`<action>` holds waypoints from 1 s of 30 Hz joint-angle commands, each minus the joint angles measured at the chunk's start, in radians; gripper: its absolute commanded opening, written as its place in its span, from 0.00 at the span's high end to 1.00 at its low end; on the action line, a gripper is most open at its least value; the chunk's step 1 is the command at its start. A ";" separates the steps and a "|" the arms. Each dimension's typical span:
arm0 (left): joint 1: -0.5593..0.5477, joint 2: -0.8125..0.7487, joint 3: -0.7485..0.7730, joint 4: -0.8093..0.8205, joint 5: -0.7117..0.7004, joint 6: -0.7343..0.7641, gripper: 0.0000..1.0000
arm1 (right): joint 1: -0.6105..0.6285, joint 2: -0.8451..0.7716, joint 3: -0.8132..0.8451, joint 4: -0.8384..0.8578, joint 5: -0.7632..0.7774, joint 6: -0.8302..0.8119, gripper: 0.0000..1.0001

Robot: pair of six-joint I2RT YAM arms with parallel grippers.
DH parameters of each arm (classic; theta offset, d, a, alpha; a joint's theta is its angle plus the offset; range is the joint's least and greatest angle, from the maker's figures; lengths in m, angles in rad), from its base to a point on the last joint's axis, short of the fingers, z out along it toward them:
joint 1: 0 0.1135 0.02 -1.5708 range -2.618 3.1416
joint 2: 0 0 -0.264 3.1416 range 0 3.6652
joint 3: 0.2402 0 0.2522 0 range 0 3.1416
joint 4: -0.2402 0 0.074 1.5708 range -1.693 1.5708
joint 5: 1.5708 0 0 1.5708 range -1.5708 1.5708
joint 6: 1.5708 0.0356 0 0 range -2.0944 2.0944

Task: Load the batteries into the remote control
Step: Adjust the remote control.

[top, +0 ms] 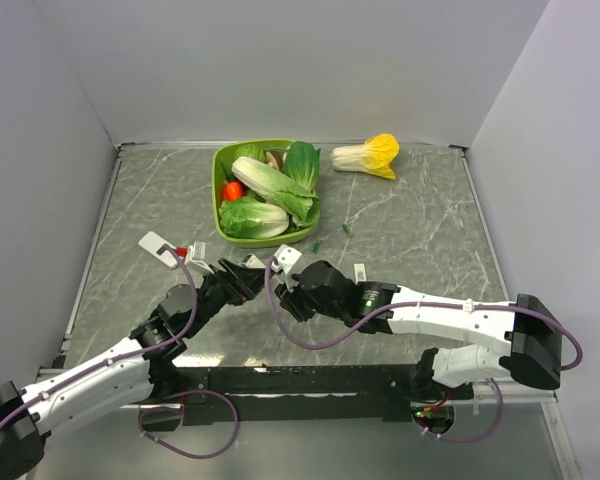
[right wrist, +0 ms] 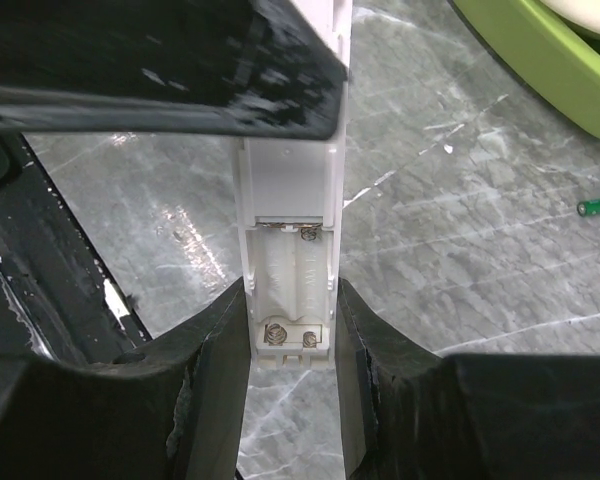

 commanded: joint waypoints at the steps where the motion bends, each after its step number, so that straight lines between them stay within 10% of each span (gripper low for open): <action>1: -0.006 0.036 -0.010 0.111 -0.020 -0.008 0.25 | 0.018 0.012 0.062 0.036 0.016 0.016 1.00; 14: -0.009 0.032 -0.018 0.099 -0.055 -0.005 0.77 | 0.024 0.053 0.068 0.030 0.019 0.028 0.96; 19: -0.007 0.036 -0.029 0.075 -0.081 0.003 0.97 | 0.021 0.065 0.067 0.025 0.004 0.056 0.52; 27: 0.003 0.038 -0.069 0.044 -0.143 0.052 0.99 | -0.133 0.026 0.088 -0.082 -0.036 0.152 0.01; 30: 0.016 0.015 -0.093 0.056 -0.124 0.087 0.99 | -0.225 0.012 0.082 -0.134 -0.105 0.206 0.00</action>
